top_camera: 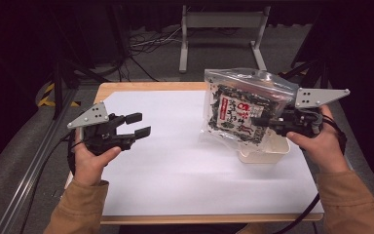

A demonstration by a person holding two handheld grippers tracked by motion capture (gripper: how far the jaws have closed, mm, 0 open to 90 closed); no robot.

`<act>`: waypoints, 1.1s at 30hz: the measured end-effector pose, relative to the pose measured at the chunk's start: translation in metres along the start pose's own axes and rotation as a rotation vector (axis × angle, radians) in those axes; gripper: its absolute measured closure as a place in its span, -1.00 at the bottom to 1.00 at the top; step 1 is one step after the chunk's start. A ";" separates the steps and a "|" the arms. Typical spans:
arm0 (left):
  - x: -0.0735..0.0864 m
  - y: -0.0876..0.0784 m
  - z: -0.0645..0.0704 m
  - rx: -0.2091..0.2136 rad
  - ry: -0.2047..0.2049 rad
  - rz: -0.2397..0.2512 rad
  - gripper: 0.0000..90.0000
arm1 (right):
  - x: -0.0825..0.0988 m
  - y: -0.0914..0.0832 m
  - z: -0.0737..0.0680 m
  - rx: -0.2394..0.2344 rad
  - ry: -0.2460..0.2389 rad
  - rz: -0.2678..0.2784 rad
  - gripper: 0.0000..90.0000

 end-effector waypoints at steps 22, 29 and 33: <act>0.007 0.001 -0.006 -0.003 -0.008 -0.030 -0.14 | 0.011 -0.027 0.031 0.152 0.013 -0.014 0.65; 0.010 0.001 -0.009 -0.016 -0.006 -0.041 -0.16 | 0.021 -0.030 0.042 0.193 0.033 -0.021 0.65; 0.013 0.003 -0.011 -0.022 0.002 -0.045 -0.16 | 0.027 -0.031 0.048 0.214 0.049 -0.023 0.65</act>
Point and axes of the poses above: each handheld gripper's, and its own axes: y roughly forward along the jaws, x roughly out of its underside, z roughly to its right, the point moved 3 cm from there along y, roughly forward along the jaws, and after that the axes turned 7 degrees about z, right-handed, at the moved point
